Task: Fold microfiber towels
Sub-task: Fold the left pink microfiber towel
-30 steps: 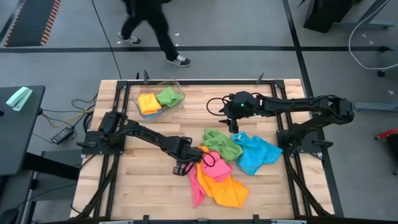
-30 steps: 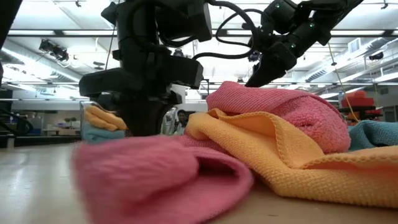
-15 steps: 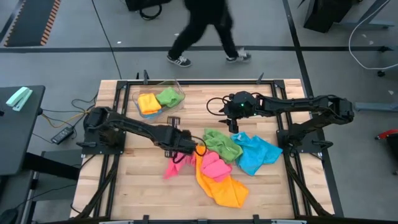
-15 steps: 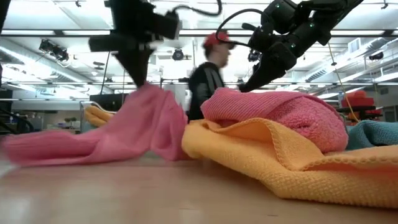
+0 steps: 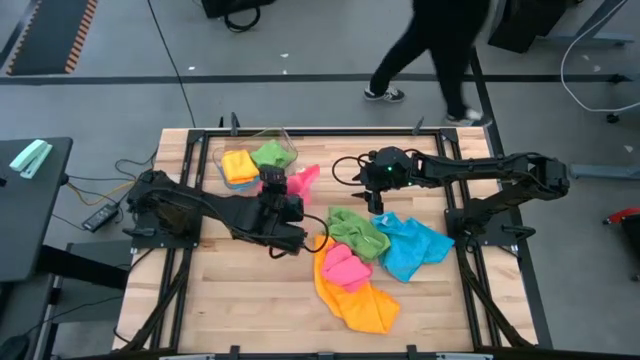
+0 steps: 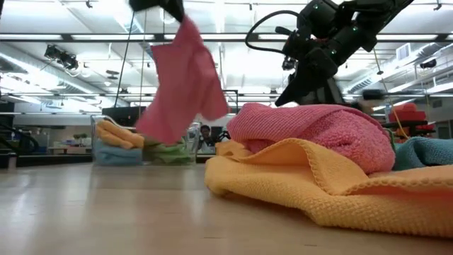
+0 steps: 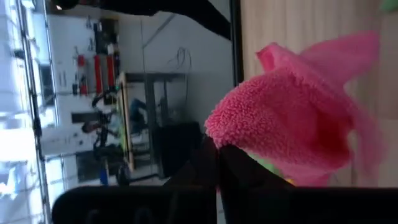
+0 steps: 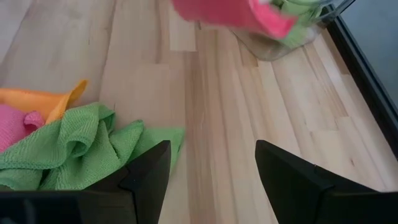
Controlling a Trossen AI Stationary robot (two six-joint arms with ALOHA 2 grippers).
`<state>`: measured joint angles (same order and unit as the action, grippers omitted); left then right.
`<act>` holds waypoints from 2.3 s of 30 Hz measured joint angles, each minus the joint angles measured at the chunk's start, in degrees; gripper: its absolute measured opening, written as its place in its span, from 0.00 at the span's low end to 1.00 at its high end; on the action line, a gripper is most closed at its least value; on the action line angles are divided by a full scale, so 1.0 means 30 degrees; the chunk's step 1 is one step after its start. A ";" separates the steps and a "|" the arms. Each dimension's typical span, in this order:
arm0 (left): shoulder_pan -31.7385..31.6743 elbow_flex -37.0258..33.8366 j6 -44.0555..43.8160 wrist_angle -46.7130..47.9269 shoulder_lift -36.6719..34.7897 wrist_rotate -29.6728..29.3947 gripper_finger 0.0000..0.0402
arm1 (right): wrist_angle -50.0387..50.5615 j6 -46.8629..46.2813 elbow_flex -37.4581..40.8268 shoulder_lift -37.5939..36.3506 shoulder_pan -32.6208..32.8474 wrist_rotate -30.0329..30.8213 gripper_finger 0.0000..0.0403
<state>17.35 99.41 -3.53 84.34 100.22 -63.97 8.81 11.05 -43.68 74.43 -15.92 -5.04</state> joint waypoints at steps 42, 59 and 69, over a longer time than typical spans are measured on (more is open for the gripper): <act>0.7868 -1.0811 -1.6921 -0.4771 0.0035 1.0186 0.07 | -0.9338 -0.4213 -0.2984 0.7985 0.8024 0.2681 0.60; 1.0583 -1.7189 -2.3815 -0.9668 0.0037 0.2845 0.07 | -0.4089 -0.4300 -1.0936 1.3537 0.8624 0.2773 0.60; 1.0769 -1.7630 -2.4466 -1.0838 0.0052 0.2203 0.06 | -0.3783 -0.2295 -1.1528 1.5516 1.0917 0.5678 0.60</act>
<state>49.66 46.52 -76.93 51.83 100.38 -57.36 -2.54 4.16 -78.27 120.98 16.83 11.99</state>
